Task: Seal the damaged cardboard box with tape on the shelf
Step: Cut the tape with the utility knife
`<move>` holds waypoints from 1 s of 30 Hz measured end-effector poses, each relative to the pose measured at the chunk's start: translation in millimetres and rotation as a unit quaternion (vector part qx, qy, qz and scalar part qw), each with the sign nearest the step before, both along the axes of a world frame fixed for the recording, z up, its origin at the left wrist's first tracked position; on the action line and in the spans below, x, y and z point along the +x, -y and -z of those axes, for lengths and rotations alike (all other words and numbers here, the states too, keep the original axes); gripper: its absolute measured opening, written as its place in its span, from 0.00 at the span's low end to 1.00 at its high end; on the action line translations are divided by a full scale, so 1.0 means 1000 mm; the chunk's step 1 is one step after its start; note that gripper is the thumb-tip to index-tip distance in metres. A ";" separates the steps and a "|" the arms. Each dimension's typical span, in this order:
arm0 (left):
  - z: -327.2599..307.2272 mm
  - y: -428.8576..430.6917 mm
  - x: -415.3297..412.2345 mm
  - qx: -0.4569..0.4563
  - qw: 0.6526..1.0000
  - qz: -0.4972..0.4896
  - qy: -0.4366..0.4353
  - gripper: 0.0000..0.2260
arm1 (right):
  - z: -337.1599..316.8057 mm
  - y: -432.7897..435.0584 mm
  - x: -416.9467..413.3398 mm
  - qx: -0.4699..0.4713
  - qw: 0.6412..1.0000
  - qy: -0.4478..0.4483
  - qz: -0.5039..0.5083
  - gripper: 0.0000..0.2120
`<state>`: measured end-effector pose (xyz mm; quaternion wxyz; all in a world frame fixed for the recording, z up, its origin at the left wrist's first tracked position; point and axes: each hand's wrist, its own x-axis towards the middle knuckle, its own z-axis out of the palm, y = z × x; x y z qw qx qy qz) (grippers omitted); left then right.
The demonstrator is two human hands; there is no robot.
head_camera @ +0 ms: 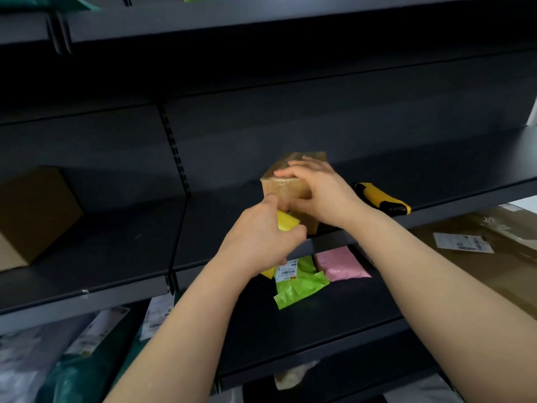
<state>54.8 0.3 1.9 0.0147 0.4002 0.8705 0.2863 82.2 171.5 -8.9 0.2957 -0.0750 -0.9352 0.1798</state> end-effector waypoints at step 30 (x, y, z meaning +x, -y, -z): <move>-0.011 0.015 -0.048 -0.095 0.959 -0.114 -0.240 0.38 | 0.016 -0.006 0.003 -0.014 1.000 -0.022 0.017 0.45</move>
